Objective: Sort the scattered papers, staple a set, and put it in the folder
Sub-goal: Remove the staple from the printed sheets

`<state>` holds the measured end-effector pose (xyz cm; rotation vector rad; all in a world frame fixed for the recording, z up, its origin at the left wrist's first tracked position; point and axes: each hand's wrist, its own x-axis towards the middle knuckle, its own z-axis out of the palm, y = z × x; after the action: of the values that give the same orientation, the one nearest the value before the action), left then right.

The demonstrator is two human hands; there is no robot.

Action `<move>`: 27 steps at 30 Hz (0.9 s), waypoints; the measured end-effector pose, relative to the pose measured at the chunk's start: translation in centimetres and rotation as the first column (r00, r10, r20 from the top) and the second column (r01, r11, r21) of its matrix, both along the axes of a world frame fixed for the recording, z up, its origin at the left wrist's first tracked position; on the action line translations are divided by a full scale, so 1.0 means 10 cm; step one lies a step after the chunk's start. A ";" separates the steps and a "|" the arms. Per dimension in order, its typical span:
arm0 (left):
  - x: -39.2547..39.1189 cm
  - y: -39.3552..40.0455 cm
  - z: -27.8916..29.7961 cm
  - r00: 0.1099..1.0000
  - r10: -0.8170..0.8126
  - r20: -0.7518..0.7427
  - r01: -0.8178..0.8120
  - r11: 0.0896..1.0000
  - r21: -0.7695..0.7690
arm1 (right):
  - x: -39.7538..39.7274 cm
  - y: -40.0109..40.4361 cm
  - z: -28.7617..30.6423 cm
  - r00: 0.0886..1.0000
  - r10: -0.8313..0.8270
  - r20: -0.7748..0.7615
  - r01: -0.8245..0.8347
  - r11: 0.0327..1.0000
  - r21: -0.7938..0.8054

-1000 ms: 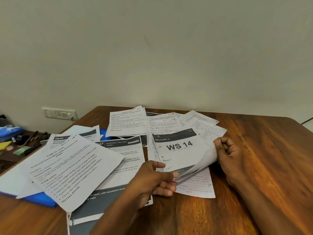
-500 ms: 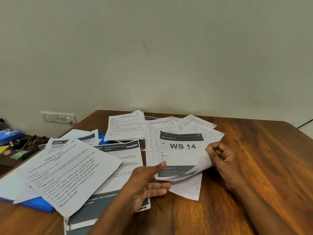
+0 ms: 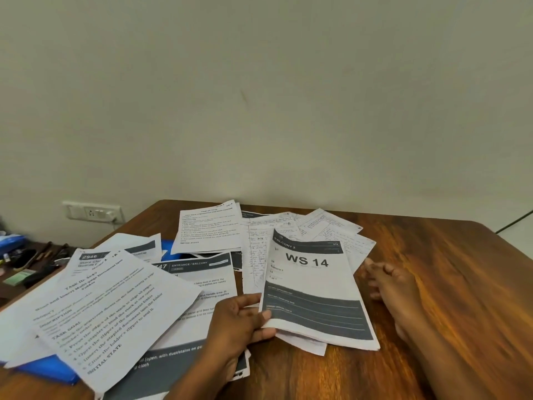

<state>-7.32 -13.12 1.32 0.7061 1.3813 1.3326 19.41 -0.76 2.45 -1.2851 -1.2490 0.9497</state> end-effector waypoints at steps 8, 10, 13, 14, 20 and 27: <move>0.05 -0.01 -0.01 0.998 -0.066 -0.015 0.067 0.994 0.082 | -0.03 -0.03 -0.01 0.880 0.068 0.471 0.020 0.984 -0.179; 0.04 0.00 -0.03 0.991 -0.115 -0.067 0.120 0.991 0.066 | -0.10 -0.08 -0.01 0.817 0.081 0.571 0.015 0.987 -0.161; 0.09 0.03 -0.05 0.974 -0.147 -0.173 0.153 0.988 0.022 | -0.15 -0.12 -0.01 0.821 0.118 0.558 0.004 0.977 -0.214; 0.12 0.06 -0.06 0.968 -0.146 -0.204 0.153 0.988 0.020 | -0.14 -0.12 -0.01 0.836 0.133 0.532 -0.006 0.972 -0.234; 0.32 0.16 0.05 0.920 -0.124 -0.373 0.174 0.979 0.103 | -0.12 -0.18 0.02 0.908 0.169 0.383 -0.085 0.971 -0.225; 0.27 0.05 0.03 0.864 -0.057 -0.501 0.215 0.940 0.264 | -0.06 -0.25 0.14 0.985 0.175 0.007 -0.169 0.957 -0.234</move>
<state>-4.64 -12.60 1.63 1.4112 1.4833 1.3220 18.80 -3.25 3.82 -1.3903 -1.3162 1.2372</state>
